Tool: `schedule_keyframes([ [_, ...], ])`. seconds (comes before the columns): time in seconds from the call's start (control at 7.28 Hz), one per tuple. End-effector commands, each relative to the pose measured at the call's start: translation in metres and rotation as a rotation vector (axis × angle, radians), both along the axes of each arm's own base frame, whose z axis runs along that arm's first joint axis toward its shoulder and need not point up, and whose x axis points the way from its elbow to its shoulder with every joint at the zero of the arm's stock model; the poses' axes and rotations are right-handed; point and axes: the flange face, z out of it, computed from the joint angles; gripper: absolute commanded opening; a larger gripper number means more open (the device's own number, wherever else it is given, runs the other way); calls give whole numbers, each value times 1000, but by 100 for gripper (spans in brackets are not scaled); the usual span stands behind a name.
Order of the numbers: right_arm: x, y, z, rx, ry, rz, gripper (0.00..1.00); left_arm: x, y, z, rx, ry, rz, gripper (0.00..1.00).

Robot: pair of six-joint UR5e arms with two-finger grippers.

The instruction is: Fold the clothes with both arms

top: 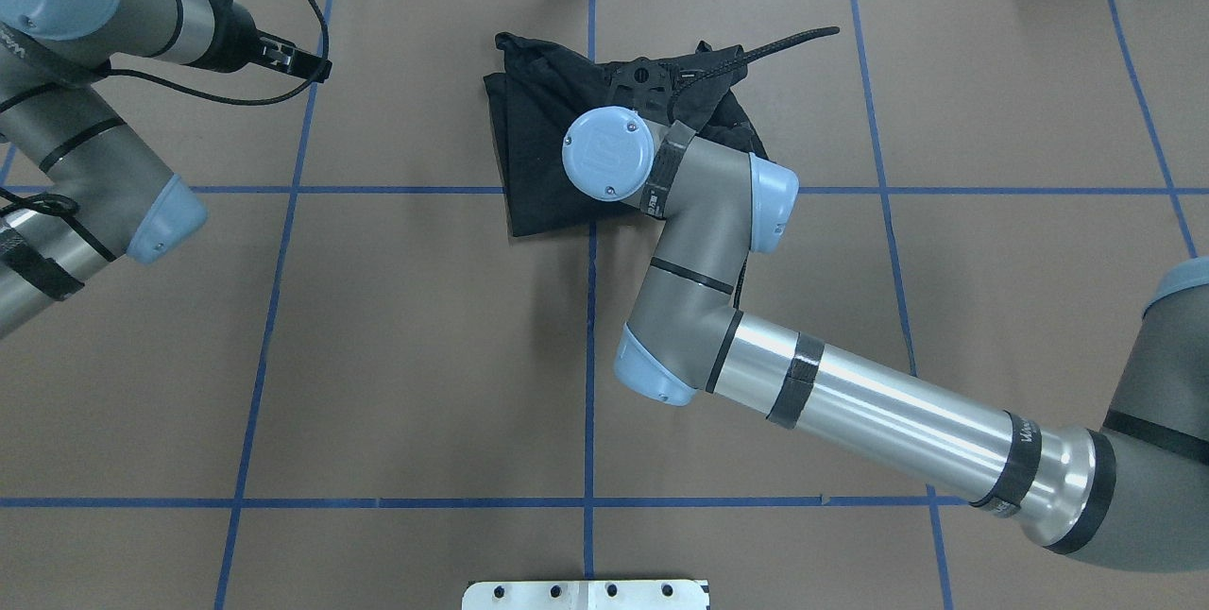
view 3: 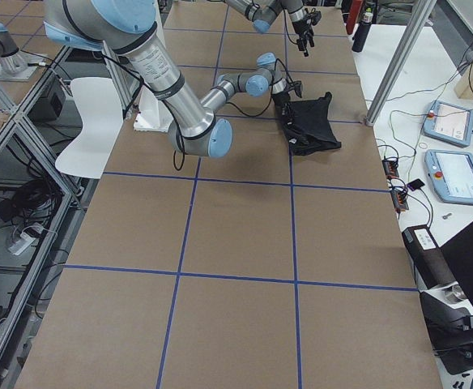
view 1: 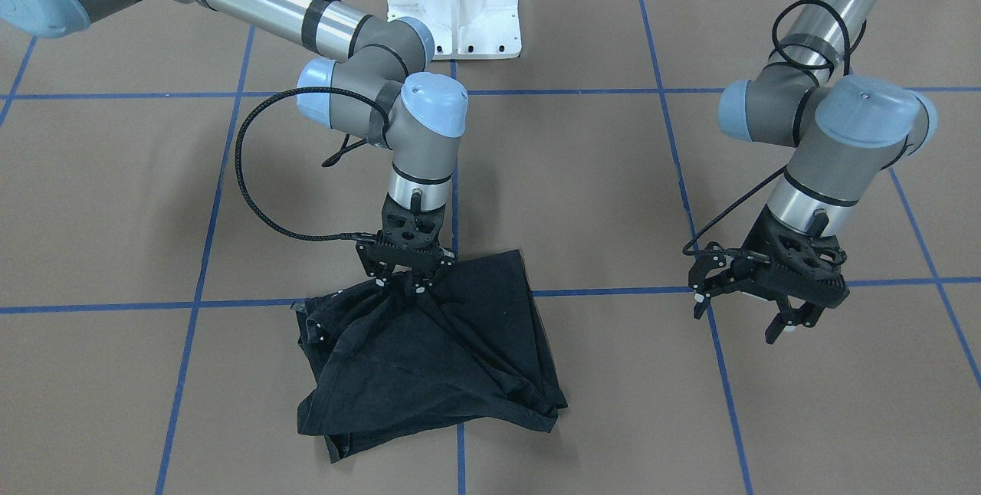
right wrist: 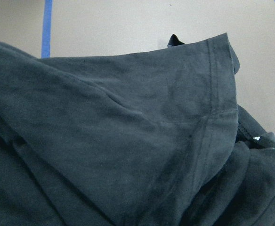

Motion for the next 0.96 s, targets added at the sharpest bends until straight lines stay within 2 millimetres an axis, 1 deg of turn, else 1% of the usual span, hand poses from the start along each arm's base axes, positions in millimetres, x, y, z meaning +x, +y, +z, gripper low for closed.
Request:
schedule_keyframes([
  [0.0, 14, -15, -4, 8, -3, 22, 0, -1, 1, 4, -2, -3, 0, 100],
  [0.14, 25, -27, -6, 11, -4, 37, 0, -1, 1, 4, -2, -3, 0, 100],
  [0.27, 51, -52, -13, 33, 7, 50, 0, -1, 1, 4, -2, -3, 0, 100],
  [0.41, 84, -82, -13, 43, 26, 79, 0, -1, 1, 3, -2, -1, -1, 100],
  [0.55, 99, -102, -10, 41, 28, 105, 0, -1, 1, 1, -1, 1, -1, 100],
  [0.69, 92, -124, 6, 61, 12, 122, 0, -2, 3, -2, -15, 16, -13, 100],
  [0.82, 88, -150, 14, 83, -13, 144, 0, -3, 4, -6, -10, 21, -14, 100],
])
